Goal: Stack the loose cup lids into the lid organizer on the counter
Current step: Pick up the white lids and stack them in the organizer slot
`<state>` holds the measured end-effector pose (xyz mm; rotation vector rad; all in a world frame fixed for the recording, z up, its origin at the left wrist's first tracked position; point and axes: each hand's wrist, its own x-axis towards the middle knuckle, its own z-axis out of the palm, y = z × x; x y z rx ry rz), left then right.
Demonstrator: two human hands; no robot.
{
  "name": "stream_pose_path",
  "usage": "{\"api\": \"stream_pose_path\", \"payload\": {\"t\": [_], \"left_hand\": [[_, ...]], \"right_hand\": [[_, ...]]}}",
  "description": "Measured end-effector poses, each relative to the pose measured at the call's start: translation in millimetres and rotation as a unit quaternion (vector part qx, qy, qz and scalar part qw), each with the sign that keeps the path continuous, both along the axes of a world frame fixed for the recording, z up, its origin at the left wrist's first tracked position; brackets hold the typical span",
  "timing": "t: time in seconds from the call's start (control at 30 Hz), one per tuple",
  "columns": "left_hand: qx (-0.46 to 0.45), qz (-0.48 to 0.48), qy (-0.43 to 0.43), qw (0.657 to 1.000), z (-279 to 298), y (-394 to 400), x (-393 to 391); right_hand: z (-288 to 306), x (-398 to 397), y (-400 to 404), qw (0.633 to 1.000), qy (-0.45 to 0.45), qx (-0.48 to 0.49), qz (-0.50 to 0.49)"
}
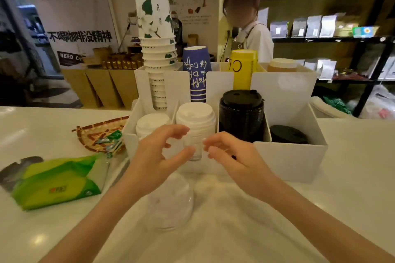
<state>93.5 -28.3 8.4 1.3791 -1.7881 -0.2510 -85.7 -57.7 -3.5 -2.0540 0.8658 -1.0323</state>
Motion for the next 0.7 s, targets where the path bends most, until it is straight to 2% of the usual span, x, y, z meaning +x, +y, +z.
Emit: {"api": "stream_pose_path", "payload": {"t": [0.1, 0.17, 0.27, 0.4, 0.7], "left_hand": [[0.081, 0.029, -0.059, 0.995, -29.1, 19.3, 14.6], [0.159, 0.05, -0.074, 0.983, -47.1, 29.6, 20.7], [0.21, 0.063, -0.072, 0.973, -65.8, 39.2, 26.8], [0.237, 0.038, -0.046, 0.97, -71.6, 46.2, 32.2], [0.197, 0.042, -0.023, 0.979, -73.0, 47.9, 33.3]], "right_hand": [[-30.7, 17.0, 1.9, 0.994, 0.082, 0.071, 0.006], [-45.1, 27.1, 3.9, 0.988, 0.077, 0.134, 0.01], [-56.9, 38.5, 6.6, 0.979, 0.053, 0.195, -0.006], [-61.3, 47.1, 11.8, 0.973, 0.021, 0.231, -0.017], [-52.6, 54.7, 13.3, 0.968, -0.015, 0.25, -0.029]]}}
